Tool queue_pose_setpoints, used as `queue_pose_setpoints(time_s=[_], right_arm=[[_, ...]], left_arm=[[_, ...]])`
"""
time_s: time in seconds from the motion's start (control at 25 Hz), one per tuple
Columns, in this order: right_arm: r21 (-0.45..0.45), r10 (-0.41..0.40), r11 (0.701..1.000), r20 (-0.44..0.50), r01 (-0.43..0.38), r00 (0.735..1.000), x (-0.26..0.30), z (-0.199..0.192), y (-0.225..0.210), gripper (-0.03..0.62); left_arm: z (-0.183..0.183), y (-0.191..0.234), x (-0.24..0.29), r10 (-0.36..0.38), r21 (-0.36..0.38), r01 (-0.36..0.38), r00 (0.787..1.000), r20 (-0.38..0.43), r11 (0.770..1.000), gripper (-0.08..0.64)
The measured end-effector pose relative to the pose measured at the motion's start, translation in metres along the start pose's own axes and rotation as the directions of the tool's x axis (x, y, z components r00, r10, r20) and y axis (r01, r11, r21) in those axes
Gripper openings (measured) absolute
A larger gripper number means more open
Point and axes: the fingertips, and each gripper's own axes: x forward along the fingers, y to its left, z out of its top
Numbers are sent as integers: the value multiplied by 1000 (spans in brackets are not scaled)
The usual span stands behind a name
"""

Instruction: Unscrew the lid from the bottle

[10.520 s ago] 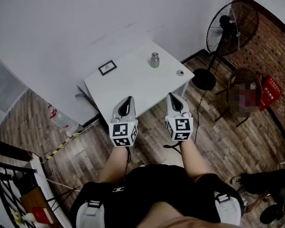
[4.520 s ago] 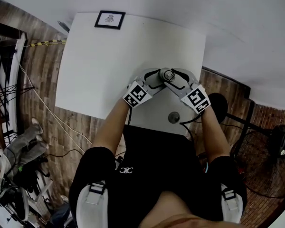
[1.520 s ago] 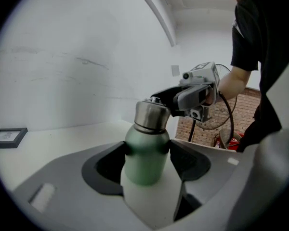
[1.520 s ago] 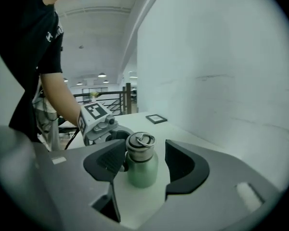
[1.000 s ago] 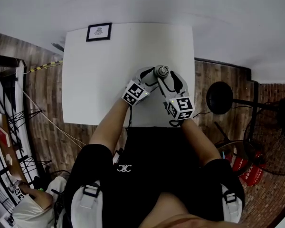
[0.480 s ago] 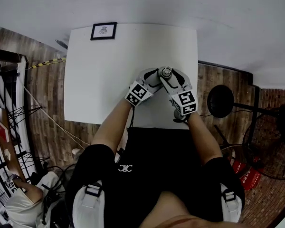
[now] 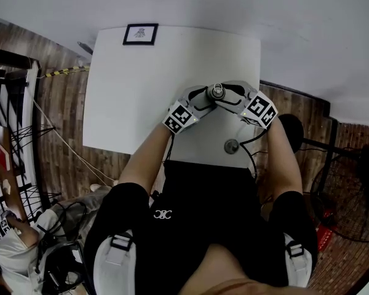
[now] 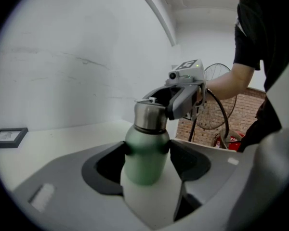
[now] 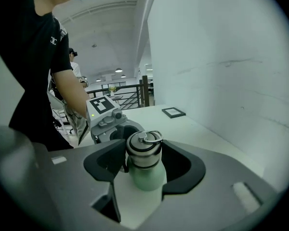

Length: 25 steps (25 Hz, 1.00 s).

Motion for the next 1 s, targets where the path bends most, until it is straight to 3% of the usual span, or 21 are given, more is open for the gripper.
queue_pose_setpoints(time_s=[0.16, 0.28, 0.4, 0.52, 0.6, 0.88, 1.0], right_arm=[[110, -27, 994, 62, 20, 998, -9, 0, 9, 236], [171, -174, 973, 119, 153, 977, -16, -2, 10, 236], [264, -386, 905, 179, 334, 905, -23, 1, 6, 238], [360, -579, 797, 222, 486, 785, -27, 15, 2, 236], [385, -657, 737, 215, 555, 723, -18, 25, 1, 236], [428, -755, 632, 153, 646, 637, -20, 7, -3, 244], [431, -755, 627, 134, 649, 641, 7, 19, -11, 253]], left_arm=[[-2, -1, -2, 5, -3, -5, 1000, -4, 1000, 345], [-2, 0, -1, 4, -5, -4, 1000, -3, 1000, 345], [-3, 0, 0, 3, -6, -4, 1000, -3, 1000, 345], [-4, 7, -6, 1, -8, -1, 1000, -3, 1000, 345], [-4, 16, -15, -3, -12, 3, 1000, -1, 1000, 345], [-3, -2, 1, -8, -7, 7, 1000, -9, 1000, 345], [-3, 16, -12, -15, -14, 15, 1000, -11, 1000, 345]])
